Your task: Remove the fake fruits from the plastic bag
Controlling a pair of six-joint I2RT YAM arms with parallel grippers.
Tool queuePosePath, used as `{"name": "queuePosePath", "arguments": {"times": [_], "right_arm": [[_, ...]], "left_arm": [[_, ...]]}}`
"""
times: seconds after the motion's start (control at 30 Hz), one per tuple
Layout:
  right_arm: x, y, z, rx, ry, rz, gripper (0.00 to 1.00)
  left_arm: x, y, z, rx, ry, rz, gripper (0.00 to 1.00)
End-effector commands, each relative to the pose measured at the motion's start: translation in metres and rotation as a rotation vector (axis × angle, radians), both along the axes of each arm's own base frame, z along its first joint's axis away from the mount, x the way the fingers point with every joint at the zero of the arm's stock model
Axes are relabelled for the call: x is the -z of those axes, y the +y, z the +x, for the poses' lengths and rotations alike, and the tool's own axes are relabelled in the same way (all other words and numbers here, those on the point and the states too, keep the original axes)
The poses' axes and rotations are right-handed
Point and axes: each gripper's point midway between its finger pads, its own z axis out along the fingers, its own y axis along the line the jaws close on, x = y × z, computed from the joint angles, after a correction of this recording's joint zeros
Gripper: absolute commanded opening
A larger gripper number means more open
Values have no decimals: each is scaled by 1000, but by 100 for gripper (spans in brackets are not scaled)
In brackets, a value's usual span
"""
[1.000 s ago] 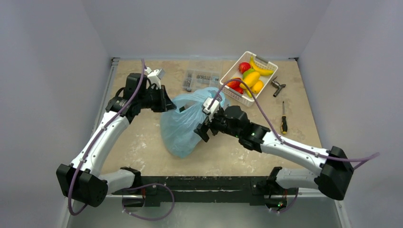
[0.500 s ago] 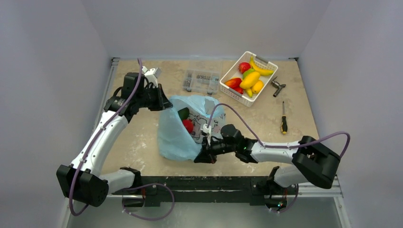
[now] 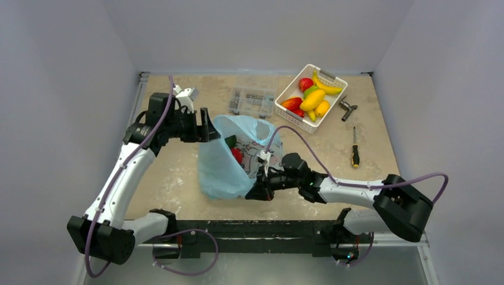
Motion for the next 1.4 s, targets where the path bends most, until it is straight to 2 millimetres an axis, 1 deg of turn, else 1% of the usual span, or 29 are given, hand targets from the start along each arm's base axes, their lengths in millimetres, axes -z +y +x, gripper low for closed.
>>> {"name": "queuePosePath", "arguments": {"times": [0.0, 0.03, 0.07, 0.1, 0.13, 0.17, 0.23, 0.27, 0.33, 0.43, 0.47, 0.53, 0.6, 0.67, 0.8, 0.87, 0.93, 0.97, 1.0, 1.03, 1.07, 1.1, 1.13, 1.17, 1.2, 1.27, 1.33, 1.37], "right_arm": [[-31, 8, 11, 19, -87, 30, 6], [-34, 11, 10, 12, -89, 40, 6], [-39, 15, 10, 6, -95, 54, 6], [-41, 18, 8, -2, -96, 62, 6], [-44, 23, 6, -9, -102, 70, 6], [-47, 27, 5, -13, -112, 74, 5], [-50, 35, 1, -21, -130, 73, 5], [-51, 39, -1, -25, -137, 75, 5], [-53, 44, -6, -31, -147, 90, 4], [-51, 50, -11, -41, -149, 93, 4], [-49, 51, -12, -44, -147, 93, 3], [-45, 54, -15, -44, -140, 90, 3], [-40, 55, -17, -43, -134, 91, 2], [-35, 54, -19, -40, -128, 88, 2], [-24, 54, -17, -28, -125, 56, 1], [-23, 55, -16, -30, -129, 53, 1], [-26, 55, -17, -33, -134, 63, 2], [-28, 55, -18, -33, -135, 69, 4], [-29, 54, -19, -33, -133, 77, 7], [-33, 54, -19, -32, -133, 90, 8], [-34, 54, -20, -30, -128, 97, 9], [-36, 53, -21, -28, -121, 104, 13], [-38, 51, -22, -24, -116, 112, 20], [-38, 48, -21, -5, -104, 112, 29], [-37, 43, -15, 48, -91, 98, 34], [-36, 29, -3, 158, -87, 78, 48], [-41, 15, 9, 264, -108, 62, 56], [-46, 10, 11, 293, -107, 65, 59]], "left_arm": [[-16, 5, -41, -57, -15, -23, 86], [-14, 14, -51, -115, -4, 14, 91], [-14, 24, -59, -185, 5, 46, 92], [-15, 27, -68, -217, 6, 54, 92], [-15, 24, -76, -230, 9, 45, 92], [-16, 20, -84, -227, 9, 28, 98], [-13, 17, -93, -256, 19, 20, 100], [-8, 18, -93, -299, 34, 28, 100], [6, 14, -90, -348, 66, 27, 100], [28, 0, -82, -383, 109, 22, 100], [32, -4, -79, -386, 110, 29, 100], [36, -11, -71, -355, 92, 62, 100], [40, -12, -65, -311, 71, 121, 100], [44, -16, -63, -235, 46, 165, 100], [50, -27, -76, -133, 50, 167, 100], [60, -26, -82, -120, 49, 173, 100], [73, -19, -85, -119, 60, 218, 98], [79, -18, -87, -100, 74, 235, 90], [84, -19, -91, -73, 96, 248, 81], [88, -18, -94, -63, 119, 269, 58], [91, -17, -96, -50, 129, 283, 40], [94, -14, -99, -44, 141, 303, 22], [95, -10, -100, -45, 141, 322, 12], [94, -6, -102, -51, 135, 326, 5], [93, -7, -105, -41, 127, 305, 1], [89, -13, -111, -20, 105, 225, 0], [88, -22, -117, -9, 100, 140, 0], [91, -26, -120, 0, 105, 109, 0]]}}
